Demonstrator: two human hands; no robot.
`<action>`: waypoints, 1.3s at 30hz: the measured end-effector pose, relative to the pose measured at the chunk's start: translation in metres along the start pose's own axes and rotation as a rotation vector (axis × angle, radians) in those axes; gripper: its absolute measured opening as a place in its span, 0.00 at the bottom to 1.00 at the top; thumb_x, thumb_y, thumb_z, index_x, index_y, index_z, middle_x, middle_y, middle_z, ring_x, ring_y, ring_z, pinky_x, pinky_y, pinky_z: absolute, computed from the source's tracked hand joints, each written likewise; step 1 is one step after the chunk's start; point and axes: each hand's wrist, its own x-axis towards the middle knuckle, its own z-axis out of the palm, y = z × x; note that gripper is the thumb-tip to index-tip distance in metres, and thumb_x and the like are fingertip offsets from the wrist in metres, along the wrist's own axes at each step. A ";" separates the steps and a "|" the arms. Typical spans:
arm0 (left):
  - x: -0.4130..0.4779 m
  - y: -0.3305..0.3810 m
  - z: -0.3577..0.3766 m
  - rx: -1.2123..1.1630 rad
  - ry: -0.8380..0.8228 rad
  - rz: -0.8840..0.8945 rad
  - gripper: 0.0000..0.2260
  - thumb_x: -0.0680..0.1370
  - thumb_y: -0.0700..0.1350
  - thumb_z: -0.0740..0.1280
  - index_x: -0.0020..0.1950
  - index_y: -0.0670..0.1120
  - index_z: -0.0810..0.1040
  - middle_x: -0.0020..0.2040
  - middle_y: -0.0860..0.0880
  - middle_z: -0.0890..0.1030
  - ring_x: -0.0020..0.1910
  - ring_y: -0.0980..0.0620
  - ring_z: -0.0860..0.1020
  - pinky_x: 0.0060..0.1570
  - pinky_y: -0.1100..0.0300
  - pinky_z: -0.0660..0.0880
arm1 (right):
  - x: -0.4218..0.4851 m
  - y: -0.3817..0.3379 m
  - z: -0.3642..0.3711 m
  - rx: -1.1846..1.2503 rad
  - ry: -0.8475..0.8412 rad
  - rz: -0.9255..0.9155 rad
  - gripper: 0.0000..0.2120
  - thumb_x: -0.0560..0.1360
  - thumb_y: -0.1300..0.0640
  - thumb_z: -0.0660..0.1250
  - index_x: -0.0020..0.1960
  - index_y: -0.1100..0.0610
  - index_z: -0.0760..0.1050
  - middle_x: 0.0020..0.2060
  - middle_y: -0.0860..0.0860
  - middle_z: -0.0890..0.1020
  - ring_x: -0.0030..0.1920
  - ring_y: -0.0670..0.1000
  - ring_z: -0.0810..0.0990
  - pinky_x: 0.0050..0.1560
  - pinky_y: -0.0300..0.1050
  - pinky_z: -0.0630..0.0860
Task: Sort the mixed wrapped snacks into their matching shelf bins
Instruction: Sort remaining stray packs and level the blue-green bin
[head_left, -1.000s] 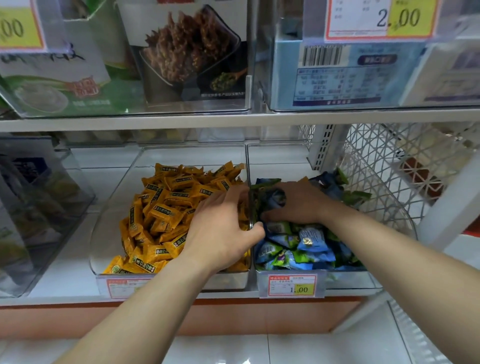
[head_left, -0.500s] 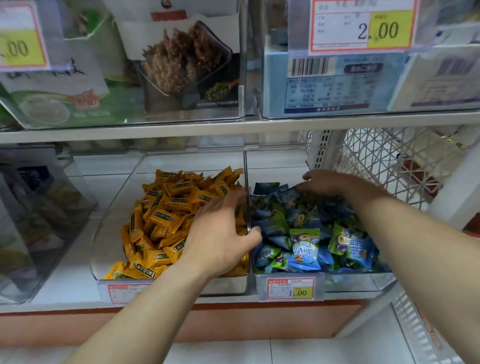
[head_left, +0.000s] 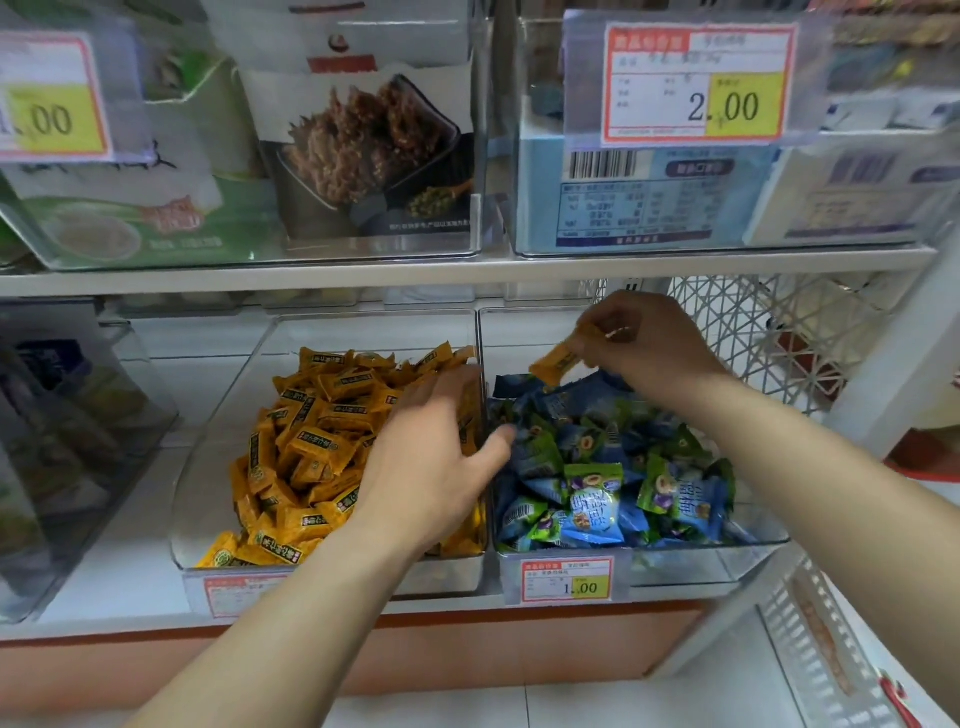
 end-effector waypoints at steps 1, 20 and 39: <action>0.000 0.005 -0.002 -0.056 0.052 0.019 0.28 0.75 0.63 0.66 0.73 0.58 0.66 0.66 0.53 0.77 0.65 0.52 0.73 0.60 0.56 0.73 | -0.009 -0.013 0.004 0.136 -0.045 0.013 0.05 0.72 0.59 0.76 0.46 0.55 0.81 0.39 0.50 0.86 0.39 0.50 0.85 0.42 0.39 0.81; -0.006 -0.006 0.003 0.103 -0.177 -0.086 0.23 0.72 0.65 0.67 0.64 0.58 0.72 0.51 0.57 0.81 0.50 0.52 0.80 0.47 0.54 0.79 | -0.016 0.037 0.075 -0.958 -0.749 -0.126 0.40 0.63 0.26 0.65 0.72 0.36 0.65 0.78 0.49 0.54 0.74 0.61 0.60 0.69 0.63 0.62; -0.004 -0.013 0.005 -0.035 -0.178 -0.062 0.26 0.66 0.67 0.65 0.61 0.60 0.74 0.47 0.62 0.81 0.47 0.60 0.79 0.47 0.55 0.80 | -0.019 0.004 0.049 -0.537 -0.601 -0.234 0.03 0.73 0.47 0.69 0.44 0.45 0.80 0.39 0.40 0.79 0.41 0.40 0.77 0.37 0.37 0.68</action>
